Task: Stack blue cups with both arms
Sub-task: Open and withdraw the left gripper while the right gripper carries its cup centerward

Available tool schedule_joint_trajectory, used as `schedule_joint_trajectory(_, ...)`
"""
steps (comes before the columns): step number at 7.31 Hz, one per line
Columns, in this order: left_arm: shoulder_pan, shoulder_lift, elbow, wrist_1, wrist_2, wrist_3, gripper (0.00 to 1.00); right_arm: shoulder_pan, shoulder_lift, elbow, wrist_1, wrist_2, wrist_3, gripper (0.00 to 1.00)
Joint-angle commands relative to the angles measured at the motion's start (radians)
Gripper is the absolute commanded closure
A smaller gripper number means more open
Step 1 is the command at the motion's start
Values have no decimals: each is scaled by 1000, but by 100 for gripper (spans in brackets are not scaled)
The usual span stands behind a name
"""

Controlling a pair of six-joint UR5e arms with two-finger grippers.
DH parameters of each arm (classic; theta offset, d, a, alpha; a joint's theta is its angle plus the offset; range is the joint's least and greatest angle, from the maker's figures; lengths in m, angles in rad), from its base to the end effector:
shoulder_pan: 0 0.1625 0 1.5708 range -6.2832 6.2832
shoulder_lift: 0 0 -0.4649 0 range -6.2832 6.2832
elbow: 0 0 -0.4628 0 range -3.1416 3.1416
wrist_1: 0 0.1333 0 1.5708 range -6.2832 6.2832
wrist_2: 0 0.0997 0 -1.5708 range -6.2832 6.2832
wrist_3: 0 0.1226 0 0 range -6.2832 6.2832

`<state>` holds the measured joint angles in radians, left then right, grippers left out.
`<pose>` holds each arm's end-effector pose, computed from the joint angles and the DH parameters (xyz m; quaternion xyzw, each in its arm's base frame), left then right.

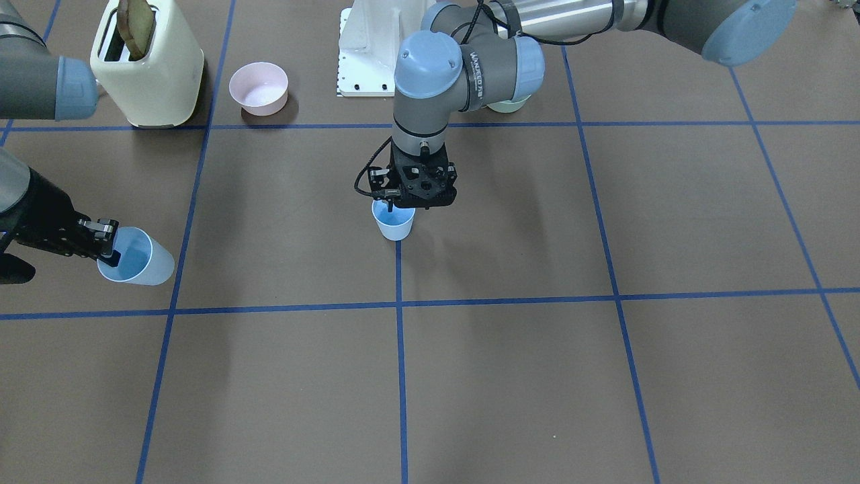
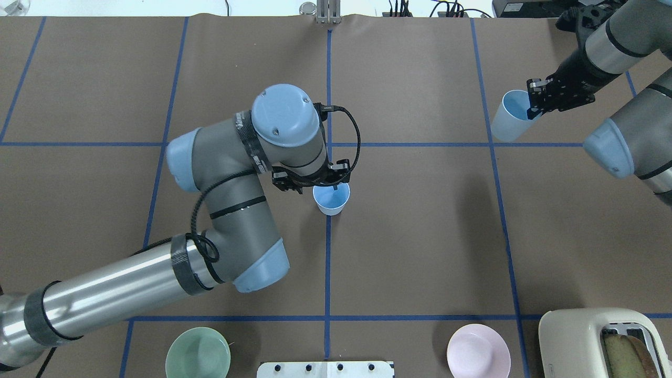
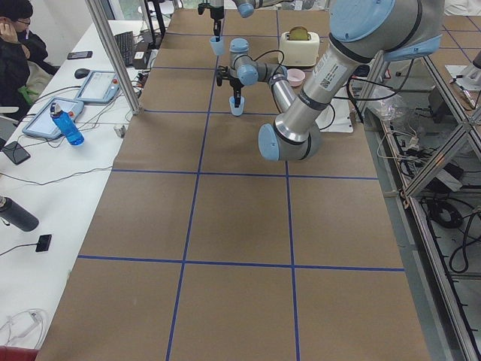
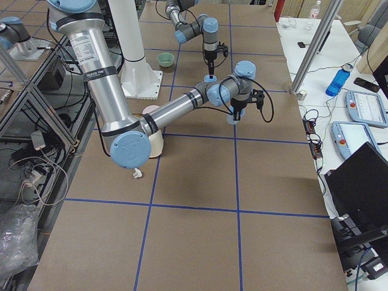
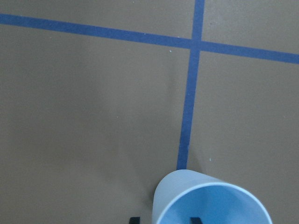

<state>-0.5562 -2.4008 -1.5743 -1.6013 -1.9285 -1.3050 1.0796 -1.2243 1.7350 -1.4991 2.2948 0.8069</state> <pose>0.6370 -0.5024 0.1324 0.0165 0.4422 -0.0556 0.8950 -0.2821 -0.6378 0.3954 0.0089 -0.4325 0.0404 0.9007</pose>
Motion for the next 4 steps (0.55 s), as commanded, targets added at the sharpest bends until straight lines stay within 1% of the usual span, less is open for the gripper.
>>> schedule_joint_trajectory(1, -232, 179, -241, 85, -245, 221, 3, -24, 73, 4, -1, -3, 145, 100)
schedule_joint_trajectory(2, -354, 292, -319, 90, -312, 403, 3, -68, 119, 4, -1, -23, 240, 100)
schedule_joint_trajectory(3, -469, 398, -352, 89, -340, 582, 3, -119, 167, 6, -1, -61, 330, 100)
schedule_joint_trajectory(4, -573, 482, -349, 89, -358, 798, 3, -174, 207, 5, -1, -105, 401, 100)
